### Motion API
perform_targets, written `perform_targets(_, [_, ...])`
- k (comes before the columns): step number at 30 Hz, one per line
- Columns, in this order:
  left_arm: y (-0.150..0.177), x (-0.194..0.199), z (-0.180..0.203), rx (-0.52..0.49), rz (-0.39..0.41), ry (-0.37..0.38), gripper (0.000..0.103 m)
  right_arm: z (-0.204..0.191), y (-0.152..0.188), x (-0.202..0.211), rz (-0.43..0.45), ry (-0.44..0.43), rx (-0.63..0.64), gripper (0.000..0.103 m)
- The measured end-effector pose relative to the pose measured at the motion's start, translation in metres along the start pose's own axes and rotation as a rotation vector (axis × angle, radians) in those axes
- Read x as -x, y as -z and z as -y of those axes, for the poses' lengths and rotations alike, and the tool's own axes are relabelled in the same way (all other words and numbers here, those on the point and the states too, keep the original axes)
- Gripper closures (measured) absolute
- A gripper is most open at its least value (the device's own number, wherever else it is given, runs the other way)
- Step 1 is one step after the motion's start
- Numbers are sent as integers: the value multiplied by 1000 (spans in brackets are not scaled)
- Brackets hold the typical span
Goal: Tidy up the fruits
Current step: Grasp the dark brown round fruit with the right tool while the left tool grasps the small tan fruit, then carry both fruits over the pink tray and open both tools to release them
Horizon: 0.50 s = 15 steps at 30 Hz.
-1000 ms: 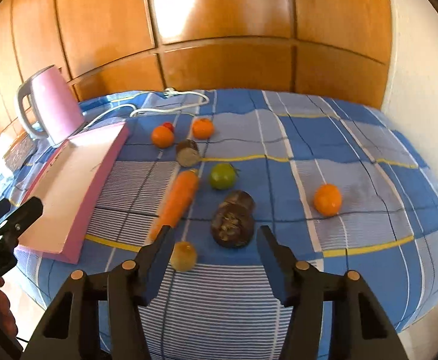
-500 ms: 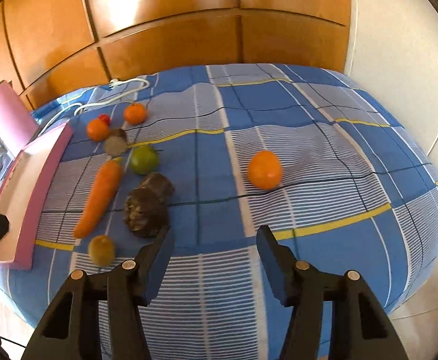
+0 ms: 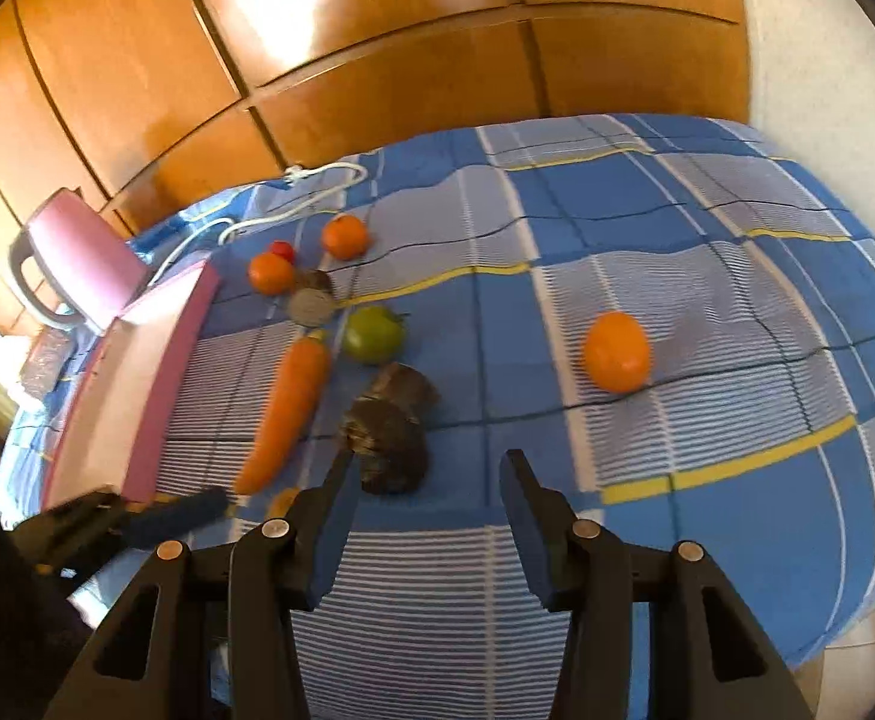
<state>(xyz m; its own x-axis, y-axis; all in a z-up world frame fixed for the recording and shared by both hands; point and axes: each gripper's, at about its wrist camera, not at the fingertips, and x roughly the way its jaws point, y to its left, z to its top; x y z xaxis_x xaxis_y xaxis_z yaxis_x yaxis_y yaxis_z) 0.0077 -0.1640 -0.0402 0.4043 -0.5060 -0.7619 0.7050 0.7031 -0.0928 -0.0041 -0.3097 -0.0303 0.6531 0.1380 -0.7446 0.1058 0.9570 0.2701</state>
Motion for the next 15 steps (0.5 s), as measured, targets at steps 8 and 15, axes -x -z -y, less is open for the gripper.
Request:
perform_targets(8, [2, -18, -9, 81, 6, 0, 76, -7, -7, -27, -73, -58, -16, 54])
perform_targets(15, [7, -9, -16, 108, 29, -15, 76, -13, -6, -40, -94, -25, 20, 63])
